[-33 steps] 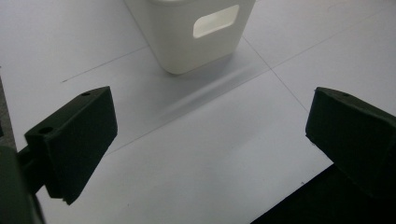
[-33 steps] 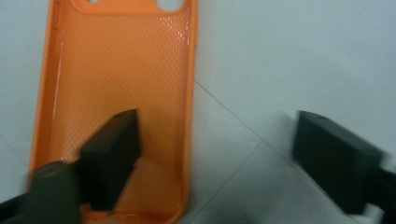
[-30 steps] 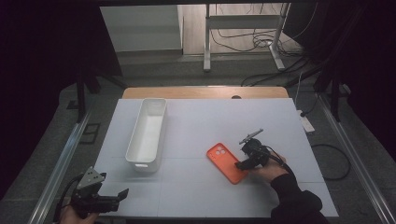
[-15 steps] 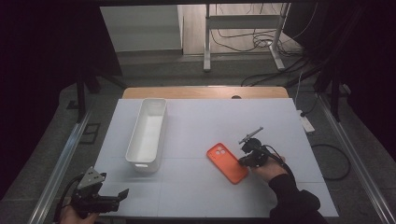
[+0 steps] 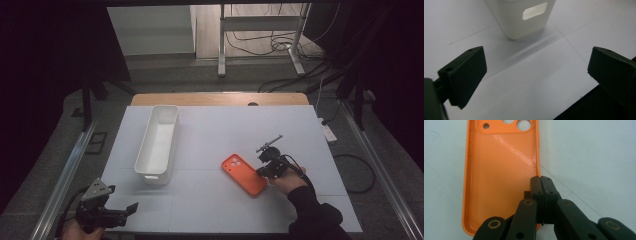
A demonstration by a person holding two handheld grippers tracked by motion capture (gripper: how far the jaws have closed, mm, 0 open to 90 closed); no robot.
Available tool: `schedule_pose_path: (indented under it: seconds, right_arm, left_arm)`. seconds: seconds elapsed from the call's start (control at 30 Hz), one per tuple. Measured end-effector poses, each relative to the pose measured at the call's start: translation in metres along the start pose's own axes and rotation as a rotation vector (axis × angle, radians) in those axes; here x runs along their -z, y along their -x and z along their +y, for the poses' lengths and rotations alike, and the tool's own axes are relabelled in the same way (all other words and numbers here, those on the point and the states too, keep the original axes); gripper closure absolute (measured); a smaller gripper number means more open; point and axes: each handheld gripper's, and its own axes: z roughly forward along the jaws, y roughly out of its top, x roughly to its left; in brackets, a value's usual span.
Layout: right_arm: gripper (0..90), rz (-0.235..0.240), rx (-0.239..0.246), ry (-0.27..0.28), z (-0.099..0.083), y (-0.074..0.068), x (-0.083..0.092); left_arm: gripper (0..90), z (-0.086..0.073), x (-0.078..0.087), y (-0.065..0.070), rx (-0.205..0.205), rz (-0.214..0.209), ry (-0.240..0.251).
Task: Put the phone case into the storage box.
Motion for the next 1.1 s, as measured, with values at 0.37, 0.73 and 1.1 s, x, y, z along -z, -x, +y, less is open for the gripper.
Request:
schedule_pose_path:
  seconds: [0.37,0.73,1.1]
  right_arm:
    - [89.1,0.000,0.013,0.056,0.000,-0.001,0.011]
    - [89.1,0.003,0.030,0.106,-0.001,-0.004,0.022]
    - [89.1,0.011,0.045,0.139,-0.002,-0.009,0.030]
  left_arm:
    - [0.0,0.003,-0.001,0.007,-0.060,0.004,0.020]
    - [0.0,0.014,-0.011,0.018,-0.091,-0.047,0.039]
    - [0.0,0.030,-0.021,0.036,-0.147,-0.069,0.052]
